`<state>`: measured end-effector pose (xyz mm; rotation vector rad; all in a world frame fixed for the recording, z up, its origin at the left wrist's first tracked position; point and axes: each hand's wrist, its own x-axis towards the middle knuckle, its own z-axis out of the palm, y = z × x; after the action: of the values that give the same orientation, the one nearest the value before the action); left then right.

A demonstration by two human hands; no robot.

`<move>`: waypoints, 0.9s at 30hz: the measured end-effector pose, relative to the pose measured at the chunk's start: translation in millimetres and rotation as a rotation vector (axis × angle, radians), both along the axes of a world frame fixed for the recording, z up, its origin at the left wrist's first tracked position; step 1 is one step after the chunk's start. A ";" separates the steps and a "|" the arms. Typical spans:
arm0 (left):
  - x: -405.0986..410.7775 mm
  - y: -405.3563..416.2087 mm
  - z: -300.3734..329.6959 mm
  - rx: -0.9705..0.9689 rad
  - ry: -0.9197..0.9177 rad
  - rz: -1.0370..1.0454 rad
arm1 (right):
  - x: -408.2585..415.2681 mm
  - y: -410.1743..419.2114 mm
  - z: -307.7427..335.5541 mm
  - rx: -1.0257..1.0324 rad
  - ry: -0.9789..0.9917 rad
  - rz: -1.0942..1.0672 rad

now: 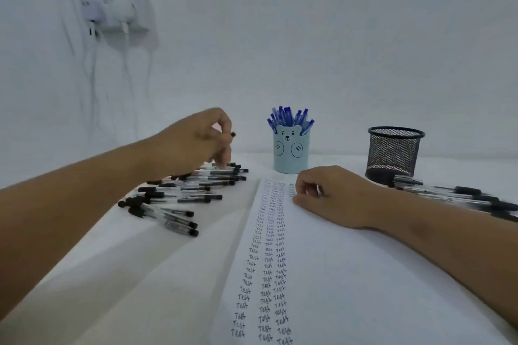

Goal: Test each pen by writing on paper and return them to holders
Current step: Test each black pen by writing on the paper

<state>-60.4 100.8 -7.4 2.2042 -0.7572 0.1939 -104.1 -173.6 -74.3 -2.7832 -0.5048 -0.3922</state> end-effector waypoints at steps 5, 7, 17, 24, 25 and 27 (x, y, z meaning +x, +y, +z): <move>8.2 -32.9 33.6 -0.825 0.410 -0.214 | -0.1 0.8 -0.7 0.007 0.014 -0.019; 12.3 -42.9 31.9 -1.049 0.544 -0.256 | 0.3 0.6 -1.9 0.009 0.021 -0.026; 18.3 -41.6 -15.7 -1.453 0.643 -0.221 | 10.5 13.1 54.9 0.044 0.461 -0.098; -1.7 -53.7 -26.8 -1.391 0.597 -0.328 | 16.2 35.3 26.7 -0.223 -0.495 0.085; -4.7 -56.2 -27.4 -1.378 0.583 -0.342 | 20.2 33.6 21.6 -0.204 -0.561 0.108; -8.5 -60.5 -28.0 -1.351 0.550 -0.364 | 24.2 28.6 16.5 -0.111 -0.607 0.105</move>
<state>-68.9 40.3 -35.3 0.7519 -0.4475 -0.0884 -79.9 -145.1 -57.9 -2.6876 -0.8167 -1.2285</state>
